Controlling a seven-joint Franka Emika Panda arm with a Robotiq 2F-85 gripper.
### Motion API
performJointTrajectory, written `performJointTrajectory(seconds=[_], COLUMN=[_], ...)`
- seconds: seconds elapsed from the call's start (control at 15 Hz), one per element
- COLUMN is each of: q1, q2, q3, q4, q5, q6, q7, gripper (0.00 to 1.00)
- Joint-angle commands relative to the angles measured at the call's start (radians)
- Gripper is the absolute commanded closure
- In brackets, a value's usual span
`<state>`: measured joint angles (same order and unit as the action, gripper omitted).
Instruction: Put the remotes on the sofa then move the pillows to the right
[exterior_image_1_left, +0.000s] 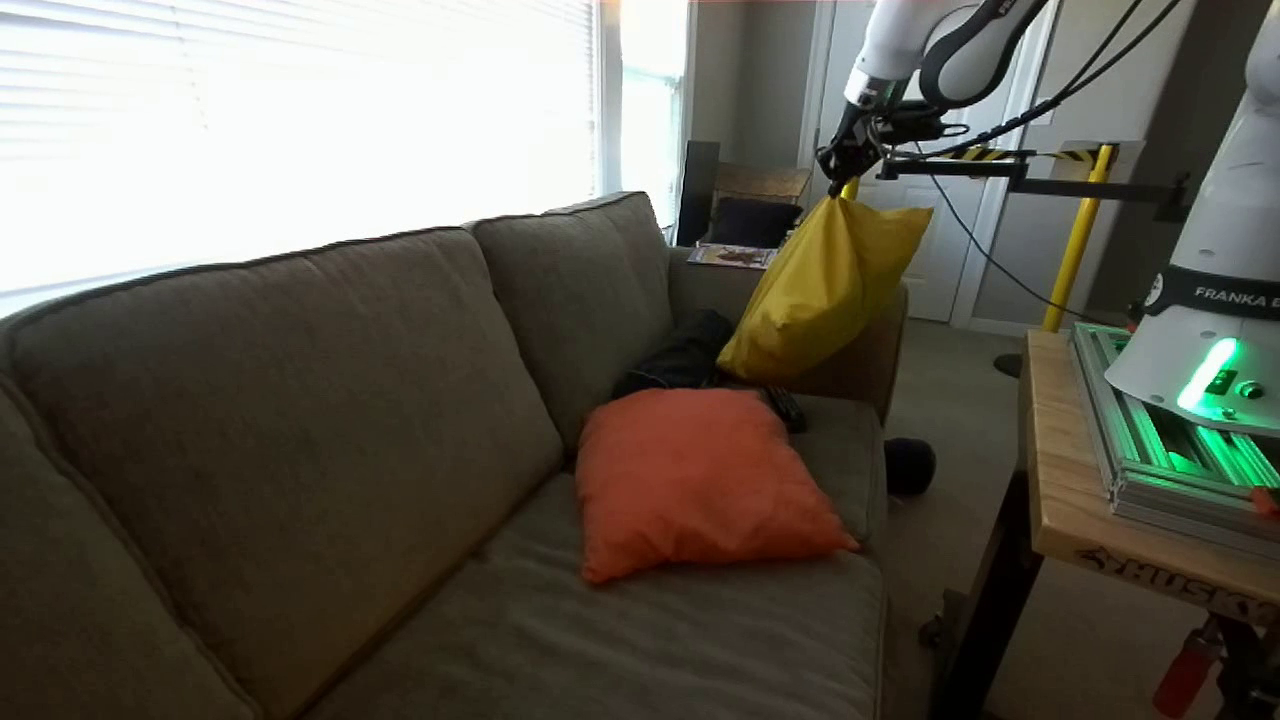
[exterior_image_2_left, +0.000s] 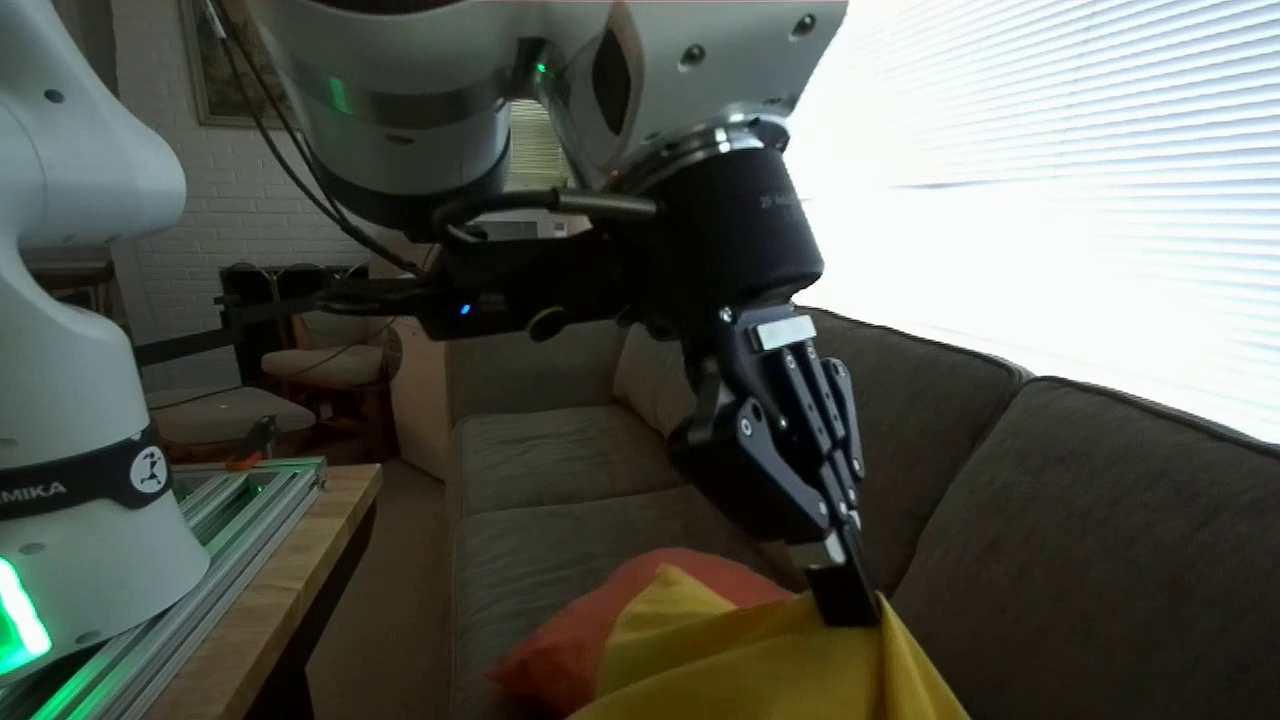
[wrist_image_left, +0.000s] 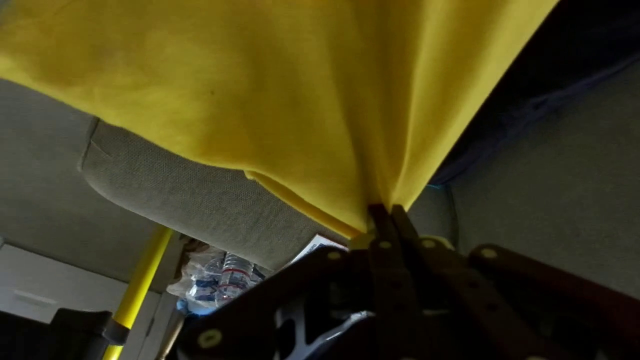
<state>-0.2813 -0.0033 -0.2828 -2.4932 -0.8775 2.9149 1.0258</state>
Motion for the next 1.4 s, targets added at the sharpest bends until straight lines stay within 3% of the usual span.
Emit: performJointTrajectory(seconds=[0.0, 0.4, 0.47, 0.53, 1.0, 1.2, 1.33], q1=[0.001, 0.011, 0.015, 0.019, 0.09, 0.101, 0.099], q2=[0.065, 0.12, 0.137, 0.15, 0.21, 0.236, 0.263], q3=[-0.004, -0.026, -0.026, -0.021, 0.009, 0.053, 0.101], q4=[0.1, 0.197, 0.207, 0.208, 0.231, 0.202, 0.183], q5=[-0.101, -0.211, -0.222, -0.221, -0.22, -0.165, -0.138], q6=[0.017, -0.017, -0.016, -0.005, -0.001, 0.053, 0.108], q7=[0.221, 0.522, 0.558, 0.581, 0.671, 0.568, 0.494], gripper=[1.0, 1.0, 0.82, 0.72, 0.25, 0.03, 0.0])
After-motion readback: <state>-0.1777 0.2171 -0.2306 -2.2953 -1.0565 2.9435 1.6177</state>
